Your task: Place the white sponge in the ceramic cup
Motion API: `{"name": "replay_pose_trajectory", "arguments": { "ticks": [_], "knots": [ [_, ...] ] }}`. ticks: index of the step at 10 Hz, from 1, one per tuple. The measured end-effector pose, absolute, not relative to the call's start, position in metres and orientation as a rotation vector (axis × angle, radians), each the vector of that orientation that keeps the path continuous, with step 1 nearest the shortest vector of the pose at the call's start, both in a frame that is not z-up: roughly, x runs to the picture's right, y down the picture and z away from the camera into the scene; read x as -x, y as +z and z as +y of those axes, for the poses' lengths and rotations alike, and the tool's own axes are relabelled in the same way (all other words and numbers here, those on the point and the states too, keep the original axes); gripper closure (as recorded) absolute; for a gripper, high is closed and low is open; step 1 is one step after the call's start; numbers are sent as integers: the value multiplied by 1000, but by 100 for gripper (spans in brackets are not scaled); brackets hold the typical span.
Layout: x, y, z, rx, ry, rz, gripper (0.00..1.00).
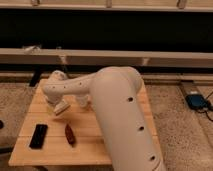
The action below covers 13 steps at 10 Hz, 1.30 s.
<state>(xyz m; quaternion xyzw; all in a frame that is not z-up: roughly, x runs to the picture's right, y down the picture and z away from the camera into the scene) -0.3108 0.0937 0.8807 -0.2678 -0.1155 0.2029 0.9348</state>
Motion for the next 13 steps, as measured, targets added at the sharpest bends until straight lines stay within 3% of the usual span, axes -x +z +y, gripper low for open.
{"name": "replay_pose_trajectory", "arguments": {
  "ticks": [7, 13],
  "knots": [
    [301, 910, 84, 488, 443, -192, 24],
    [324, 902, 69, 399, 459, -199, 24]
  ]
}}
